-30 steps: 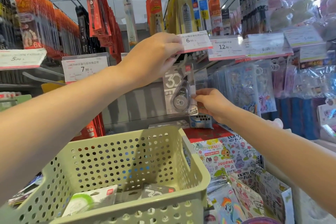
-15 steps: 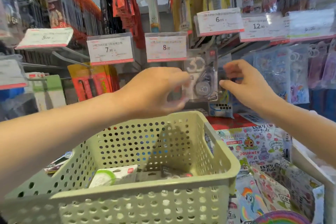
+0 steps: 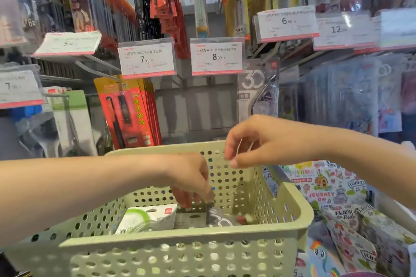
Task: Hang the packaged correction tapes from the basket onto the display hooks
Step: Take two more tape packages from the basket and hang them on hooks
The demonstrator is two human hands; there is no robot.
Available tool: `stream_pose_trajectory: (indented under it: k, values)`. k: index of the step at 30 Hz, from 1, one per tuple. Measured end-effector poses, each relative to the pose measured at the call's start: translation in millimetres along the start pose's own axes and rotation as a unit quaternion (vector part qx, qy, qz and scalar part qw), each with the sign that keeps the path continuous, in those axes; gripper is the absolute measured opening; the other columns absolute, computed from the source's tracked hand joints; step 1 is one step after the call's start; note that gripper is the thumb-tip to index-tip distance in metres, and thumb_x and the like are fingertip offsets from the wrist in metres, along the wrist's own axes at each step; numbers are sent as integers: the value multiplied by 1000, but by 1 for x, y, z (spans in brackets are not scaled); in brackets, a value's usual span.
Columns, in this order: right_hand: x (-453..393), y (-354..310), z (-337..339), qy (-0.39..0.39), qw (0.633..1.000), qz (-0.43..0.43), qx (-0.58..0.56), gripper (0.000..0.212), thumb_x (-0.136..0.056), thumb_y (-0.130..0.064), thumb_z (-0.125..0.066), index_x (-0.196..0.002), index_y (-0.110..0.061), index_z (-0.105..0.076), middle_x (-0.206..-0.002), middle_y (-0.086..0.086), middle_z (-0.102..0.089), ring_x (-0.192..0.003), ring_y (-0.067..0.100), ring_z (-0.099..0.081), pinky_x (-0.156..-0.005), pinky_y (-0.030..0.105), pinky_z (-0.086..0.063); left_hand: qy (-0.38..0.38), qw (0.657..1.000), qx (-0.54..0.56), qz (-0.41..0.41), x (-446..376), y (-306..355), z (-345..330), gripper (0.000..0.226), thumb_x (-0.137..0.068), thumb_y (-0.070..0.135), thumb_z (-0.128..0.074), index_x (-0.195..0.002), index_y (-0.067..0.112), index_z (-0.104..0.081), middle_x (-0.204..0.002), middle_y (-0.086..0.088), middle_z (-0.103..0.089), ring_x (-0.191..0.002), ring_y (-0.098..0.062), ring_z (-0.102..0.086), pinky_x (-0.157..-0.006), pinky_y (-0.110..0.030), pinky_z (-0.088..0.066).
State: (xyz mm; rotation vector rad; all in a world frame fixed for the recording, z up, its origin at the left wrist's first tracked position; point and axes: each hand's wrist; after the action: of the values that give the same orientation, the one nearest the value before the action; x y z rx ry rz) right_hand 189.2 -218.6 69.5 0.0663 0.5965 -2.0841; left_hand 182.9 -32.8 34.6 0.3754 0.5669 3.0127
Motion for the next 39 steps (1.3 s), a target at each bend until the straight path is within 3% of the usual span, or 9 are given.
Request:
stream_pose_trajectory:
  k: [4, 8, 15, 19, 22, 26, 31, 35, 39]
  values:
    - [-11, -3, -12, -144, 988, 6, 60, 9, -84, -21, -67, -89, -14, -71, -72, -11, -63, -58, -5, -54, -61, 5, -42, -87, 990, 62, 91, -19, -9, -9, 26, -84, 6, -64, -107, -5, -58, -83, -12, -62, -66, -20, -62, -57, -23, -54]
    - [-18, -5, -24, -204, 973, -12, 103, 18, -84, -22, -67, -97, -10, -69, -78, -6, -61, -57, -1, -50, -57, 6, -39, -153, 970, 116, 146, -38, -18, -20, 11, -91, 6, -54, -100, 0, -55, -80, -11, -57, -68, -15, -57, -55, -19, -54]
    - [-28, -4, -28, -233, 958, -39, 163, 29, -83, -26, -66, -107, -10, -65, -95, 4, -67, -81, 13, -56, -77, 26, -47, -157, 950, 191, 190, -55, -25, -28, 15, -92, 6, -51, -79, 1, -54, -74, -12, -58, -67, -17, -58, -61, -22, -53]
    - [-34, -3, -29, -237, 949, -56, 201, 31, -83, -27, -66, -111, -14, -62, -101, 2, -66, -83, 14, -54, -69, 24, -43, -151, 946, 214, 189, -57, -23, -35, 16, -92, 8, -53, -77, 3, -53, -77, -9, -55, -62, -13, -59, -57, -19, -53]
    - [-36, -2, -30, -225, 943, -64, 238, 40, -83, -28, -66, -120, -15, -56, -102, -3, -57, -87, 14, -48, -64, 22, -39, -157, 940, 228, 199, -57, -21, -41, 17, -91, 14, -57, -77, 5, -52, -73, -5, -52, -41, -7, -59, -51, -16, -53]
    - [-39, 0, -33, -215, 934, -71, 275, 57, -82, -29, -68, -133, -16, -46, -127, -1, -54, -93, 12, -43, -75, 24, -36, -123, 942, 260, 170, -51, -17, -37, 18, -89, 11, -60, -72, 7, -53, -62, -3, -53, -36, -6, -55, -48, -15, -53]
    - [-44, 0, -32, -226, 931, -87, 273, 73, -79, -28, -71, -142, -16, -35, -135, 0, -51, -114, 18, -52, -86, 26, -41, -103, 945, 292, 108, -31, -11, -24, 12, -89, 2, -57, -77, 4, -58, -72, -8, -62, -50, -10, -62, -51, -21, -56]
    - [-48, -2, -28, -238, 937, -108, 234, 70, -76, -32, -74, -137, -16, -43, -125, -2, -56, -110, 18, -54, -88, 27, -43, -74, 946, 313, 44, -15, -8, -10, 16, -87, -3, -58, -75, 7, -62, -70, -8, -67, -59, -14, -65, -54, -23, -58]
    - [-55, 2, -18, -217, 950, -101, 199, 51, -71, -38, -76, -111, -11, -62, -105, 2, -65, -97, 23, -60, -85, 33, -48, -24, 949, 315, 4, 0, -8, 6, 18, -84, -4, -60, -72, 9, -57, -70, -12, -67, -55, -17, -65, -50, -24, -56]
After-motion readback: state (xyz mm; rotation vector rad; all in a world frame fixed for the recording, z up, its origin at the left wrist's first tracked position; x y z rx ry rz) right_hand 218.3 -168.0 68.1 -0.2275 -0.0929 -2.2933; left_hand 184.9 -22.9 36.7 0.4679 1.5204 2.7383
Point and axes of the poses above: each hand's wrist, its own x-axis away from the middle knuckle, its own z-axis out of the back of the hand, y = z × x
